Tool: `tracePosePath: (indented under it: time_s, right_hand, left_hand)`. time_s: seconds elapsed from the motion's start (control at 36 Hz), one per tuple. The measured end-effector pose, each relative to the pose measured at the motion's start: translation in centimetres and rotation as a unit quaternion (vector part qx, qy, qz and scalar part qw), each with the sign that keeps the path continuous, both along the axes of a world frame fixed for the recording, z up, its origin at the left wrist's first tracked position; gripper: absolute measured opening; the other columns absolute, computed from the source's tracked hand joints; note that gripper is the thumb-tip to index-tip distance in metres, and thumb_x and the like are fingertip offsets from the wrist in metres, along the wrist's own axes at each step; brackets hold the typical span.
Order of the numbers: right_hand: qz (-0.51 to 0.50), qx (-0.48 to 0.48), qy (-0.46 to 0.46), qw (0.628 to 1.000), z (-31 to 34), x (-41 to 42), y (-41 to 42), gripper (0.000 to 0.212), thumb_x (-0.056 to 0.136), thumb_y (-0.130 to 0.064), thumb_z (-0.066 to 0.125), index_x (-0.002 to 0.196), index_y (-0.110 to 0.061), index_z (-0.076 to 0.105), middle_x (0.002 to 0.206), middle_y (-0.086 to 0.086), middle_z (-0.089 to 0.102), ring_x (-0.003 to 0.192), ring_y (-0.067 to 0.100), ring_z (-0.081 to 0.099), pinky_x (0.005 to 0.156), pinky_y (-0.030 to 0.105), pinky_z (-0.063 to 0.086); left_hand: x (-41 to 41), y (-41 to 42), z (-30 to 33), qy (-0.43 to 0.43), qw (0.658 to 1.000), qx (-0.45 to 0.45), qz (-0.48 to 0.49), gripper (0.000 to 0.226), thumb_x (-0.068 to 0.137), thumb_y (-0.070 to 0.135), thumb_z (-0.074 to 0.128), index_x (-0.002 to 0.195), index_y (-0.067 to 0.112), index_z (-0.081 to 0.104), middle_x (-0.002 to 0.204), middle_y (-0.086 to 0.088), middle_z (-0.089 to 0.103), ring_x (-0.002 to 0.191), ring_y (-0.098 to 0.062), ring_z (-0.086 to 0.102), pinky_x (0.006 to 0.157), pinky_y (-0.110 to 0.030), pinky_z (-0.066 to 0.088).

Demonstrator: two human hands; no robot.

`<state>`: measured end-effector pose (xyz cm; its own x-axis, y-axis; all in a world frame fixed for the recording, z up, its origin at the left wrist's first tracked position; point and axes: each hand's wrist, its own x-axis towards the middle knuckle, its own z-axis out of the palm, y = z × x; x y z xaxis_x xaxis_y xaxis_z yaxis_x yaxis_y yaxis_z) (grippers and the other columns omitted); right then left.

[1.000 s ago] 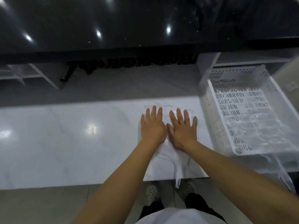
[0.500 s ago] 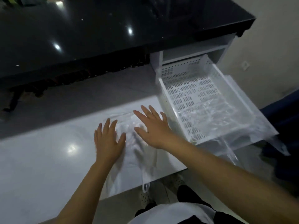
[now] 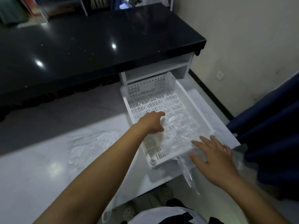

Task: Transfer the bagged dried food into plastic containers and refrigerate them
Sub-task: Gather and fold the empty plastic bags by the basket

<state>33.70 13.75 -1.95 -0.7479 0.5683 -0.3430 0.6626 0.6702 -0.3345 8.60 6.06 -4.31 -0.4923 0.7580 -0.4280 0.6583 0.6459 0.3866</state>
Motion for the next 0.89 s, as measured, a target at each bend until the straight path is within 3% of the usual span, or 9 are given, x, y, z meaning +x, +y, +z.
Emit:
tracePosePath:
  time_s: [0.08, 0.22, 0.28, 0.39, 0.47, 0.56, 0.64, 0.72, 0.89]
  right_hand:
    - [0.007, -0.002, 0.012, 1.0, 0.0, 0.3, 0.5, 0.051, 0.096, -0.062, 0.038, 0.145, -0.047, 0.035, 0.161, -0.015, 0.02, 0.151, 0.013, 0.005, 0.12, 0.045, 0.002]
    - [-0.012, 0.009, 0.112, 0.994, 1.3, -1.0, 1.2, 0.051, 0.093, -0.051, 0.055, 0.142, -0.037, 0.047, 0.153, -0.006, 0.04, 0.14, 0.019, 0.033, 0.117, 0.045, 0.019]
    - [-0.02, -0.006, 0.153, 0.988, 2.4, -2.2, 1.6, 0.055, 0.089, -0.044, 0.063, 0.142, -0.033, 0.048, 0.152, -0.003, 0.043, 0.138, 0.021, 0.036, 0.116, 0.046, 0.026]
    - [-0.049, -0.127, 0.213, 0.968, 4.8, -5.6, 2.6, 0.075, 0.084, -0.045, 0.071, 0.148, -0.04, 0.032, 0.153, -0.011, 0.037, 0.137, 0.014, 0.037, 0.113, 0.044, 0.035]
    - [-0.047, -0.242, 0.188, 0.951, 7.2, -8.8, 2.7, 0.084, 0.084, -0.04, 0.074, 0.149, -0.049, 0.021, 0.148, -0.018, 0.036, 0.132, 0.01, 0.039, 0.105, 0.037, 0.038]
    - [0.007, -0.356, 0.122, 0.927, 9.2, -11.5, 1.9, 0.051, 0.087, -0.025, 0.072, 0.127, -0.043, 0.046, 0.127, -0.022, 0.05, 0.107, 0.005, 0.056, 0.095, 0.033, 0.04]
    - [0.075, -0.399, 0.105, 0.908, 9.5, -13.6, -0.3, 0.022, 0.089, -0.014, 0.068, 0.111, -0.015, 0.07, 0.112, 0.002, 0.073, 0.1, 0.021, 0.071, 0.09, 0.04, 0.055]
    - [0.023, -0.449, 0.142, 0.882, 8.3, -15.5, -4.0, 0.018, 0.089, -0.006, 0.065, 0.103, 0.006, 0.068, 0.102, 0.015, 0.074, 0.09, 0.033, 0.073, 0.073, 0.042, 0.061]
    - [-0.13, -0.498, 0.162, 0.842, 4.3, -17.9, -12.9, 0.003, 0.091, -0.003, 0.065, 0.089, -0.003, 0.067, 0.093, 0.018, 0.072, 0.071, 0.028, 0.074, 0.056, 0.035, 0.059]
  left_hand:
    - [0.0, 1.0, -1.1, 0.016, 0.999, -0.008, 0.029, 0.063, 0.084, 0.014, 0.072, 0.139, 0.023, 0.045, 0.13, -0.009, 0.051, 0.102, -0.028, 0.059, 0.083, -0.039, 0.054]
    - [-0.4, 0.5, -1.1, -0.001, 0.998, 0.028, 0.065, 0.007, 0.083, 0.012, 0.072, 0.087, 0.014, 0.068, 0.088, 0.002, 0.065, 0.085, -0.02, 0.063, 0.07, -0.031, 0.05]
    - [-0.8, -0.4, 0.4, -0.048, 0.993, 0.073, 0.074, 0.01, 0.082, 0.013, 0.075, 0.077, 0.017, 0.067, 0.08, 0.005, 0.066, 0.08, -0.017, 0.063, 0.071, -0.028, 0.051]
    - [-1.0, -5.0, 5.6, -0.183, 0.962, 0.179, 0.089, 0.01, 0.081, 0.008, 0.077, 0.083, 0.011, 0.068, 0.083, -0.003, 0.073, 0.079, -0.018, 0.068, 0.082, -0.035, 0.056]
    - [-1.3, -10.3, 9.7, -0.258, 0.934, 0.229, 0.089, 0.008, 0.085, 0.005, 0.075, 0.088, 0.008, 0.069, 0.088, -0.008, 0.072, 0.084, -0.016, 0.068, 0.087, -0.035, 0.056]
    - [-2.0, -16.0, 12.5, -0.305, 0.907, 0.269, 0.109, 0.009, 0.084, 0.006, 0.072, 0.093, 0.007, 0.07, 0.093, -0.013, 0.072, 0.092, -0.024, 0.071, 0.087, -0.037, 0.059]
    - [-3.3, -20.8, 13.3, -0.327, 0.883, 0.3, 0.156, 0.016, 0.081, 0.008, 0.068, 0.096, 0.002, 0.068, 0.093, -0.013, 0.072, 0.092, -0.031, 0.072, 0.077, -0.042, 0.061]
    - [-5.0, -24.9, 12.6, -0.321, 0.851, 0.337, 0.244, 0.02, 0.081, 0.008, 0.069, 0.1, 0.005, 0.069, 0.094, -0.011, 0.071, 0.094, -0.031, 0.071, 0.072, -0.045, 0.061]
    - [-6.4, -31.7, 8.2, -0.339, 0.76, 0.39, 0.395, 0.066, 0.069, 0.013, 0.08, 0.13, 0.028, 0.06, 0.114, -0.012, 0.07, 0.104, -0.028, 0.07, 0.083, -0.053, 0.058]
